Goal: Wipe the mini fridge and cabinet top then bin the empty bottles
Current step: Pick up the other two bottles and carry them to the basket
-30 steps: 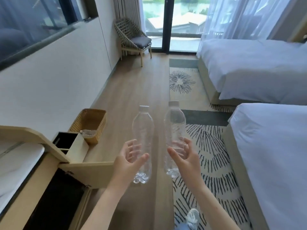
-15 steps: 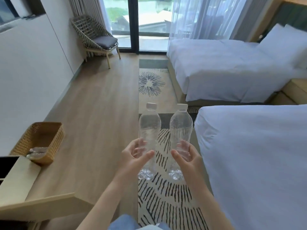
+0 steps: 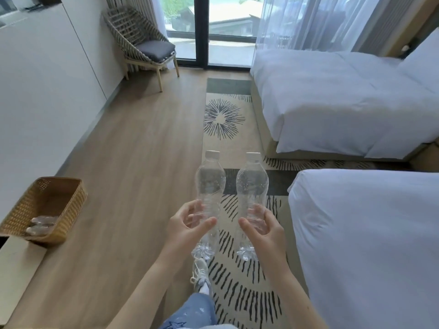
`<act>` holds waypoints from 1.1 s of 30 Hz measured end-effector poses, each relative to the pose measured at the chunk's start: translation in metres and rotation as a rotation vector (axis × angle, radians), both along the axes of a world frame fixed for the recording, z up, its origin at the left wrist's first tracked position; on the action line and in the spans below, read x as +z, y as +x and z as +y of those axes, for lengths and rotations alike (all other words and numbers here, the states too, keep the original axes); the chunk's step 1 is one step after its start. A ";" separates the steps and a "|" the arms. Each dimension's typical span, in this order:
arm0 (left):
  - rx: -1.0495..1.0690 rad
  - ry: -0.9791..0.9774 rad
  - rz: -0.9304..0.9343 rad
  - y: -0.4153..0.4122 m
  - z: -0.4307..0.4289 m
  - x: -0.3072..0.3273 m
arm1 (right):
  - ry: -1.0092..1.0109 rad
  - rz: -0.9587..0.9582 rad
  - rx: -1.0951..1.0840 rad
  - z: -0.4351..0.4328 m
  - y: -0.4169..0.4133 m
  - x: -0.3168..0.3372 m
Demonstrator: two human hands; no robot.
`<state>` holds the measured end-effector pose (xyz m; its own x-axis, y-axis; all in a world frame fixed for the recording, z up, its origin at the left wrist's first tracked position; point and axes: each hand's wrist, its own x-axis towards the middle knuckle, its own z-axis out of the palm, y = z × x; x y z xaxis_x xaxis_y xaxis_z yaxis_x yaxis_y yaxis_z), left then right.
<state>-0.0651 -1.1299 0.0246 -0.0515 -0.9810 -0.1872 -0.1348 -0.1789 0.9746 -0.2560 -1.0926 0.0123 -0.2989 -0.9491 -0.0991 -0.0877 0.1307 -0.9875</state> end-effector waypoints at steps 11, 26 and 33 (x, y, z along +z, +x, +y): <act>0.059 -0.117 -0.017 0.020 -0.249 0.019 | -0.070 0.080 0.085 -0.261 0.008 0.020; 0.607 0.040 -0.046 0.095 -0.471 -0.016 | -0.042 0.093 0.554 -0.598 0.097 -0.009; 0.974 0.081 0.015 0.137 -0.520 0.004 | -0.028 0.141 0.962 -0.722 0.196 0.002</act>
